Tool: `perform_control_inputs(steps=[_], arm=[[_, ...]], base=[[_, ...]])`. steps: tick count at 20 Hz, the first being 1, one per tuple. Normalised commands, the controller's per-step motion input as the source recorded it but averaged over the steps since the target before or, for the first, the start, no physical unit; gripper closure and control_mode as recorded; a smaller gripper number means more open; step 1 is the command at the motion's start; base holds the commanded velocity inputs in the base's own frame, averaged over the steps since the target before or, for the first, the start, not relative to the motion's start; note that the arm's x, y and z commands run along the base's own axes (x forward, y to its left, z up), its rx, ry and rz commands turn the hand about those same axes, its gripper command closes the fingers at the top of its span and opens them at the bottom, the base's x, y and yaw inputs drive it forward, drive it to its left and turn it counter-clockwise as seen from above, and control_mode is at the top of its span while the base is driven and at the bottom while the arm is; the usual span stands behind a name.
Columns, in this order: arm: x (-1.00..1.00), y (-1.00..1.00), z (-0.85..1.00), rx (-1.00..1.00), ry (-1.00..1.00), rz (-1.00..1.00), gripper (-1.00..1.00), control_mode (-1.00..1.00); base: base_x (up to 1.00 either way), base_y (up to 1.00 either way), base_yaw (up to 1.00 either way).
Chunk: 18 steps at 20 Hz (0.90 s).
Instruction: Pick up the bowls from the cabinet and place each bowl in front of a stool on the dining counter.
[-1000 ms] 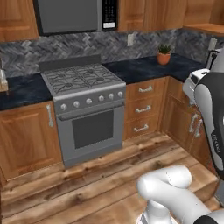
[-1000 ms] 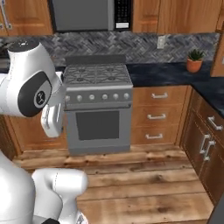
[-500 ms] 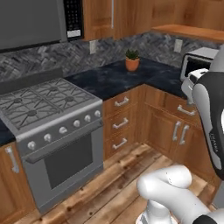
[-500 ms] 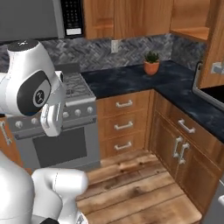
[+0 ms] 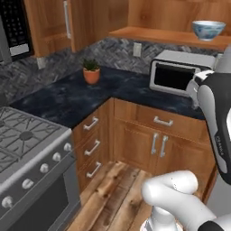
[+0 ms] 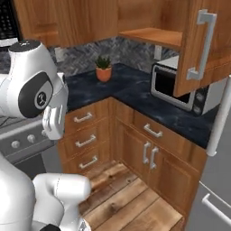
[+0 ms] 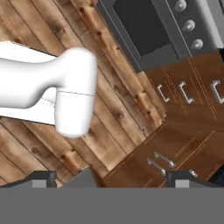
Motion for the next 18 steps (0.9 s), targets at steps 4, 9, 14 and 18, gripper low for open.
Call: perform_control_inputs(steps=[4, 9, 14, 18], arm=[[0.00, 0.00, 0.00, 0.00, 0.00, 0.00, -1.00, 1.00], [0.00, 0.00, 0.00, 0.00, 0.00, 0.00, -1.00, 1.00], [0.00, 0.00, 0.00, 0.00, 0.00, 0.00, -1.00, 1.00], [0.00, 0.00, 0.00, 0.00, 0.00, 0.00, -1.00, 1.00]], base=[[0.48, 0.00, -0.56], [0.40, 0.08, -0.58], [0.38, 0.17, -0.51], [0.40, 0.55, -0.32]])
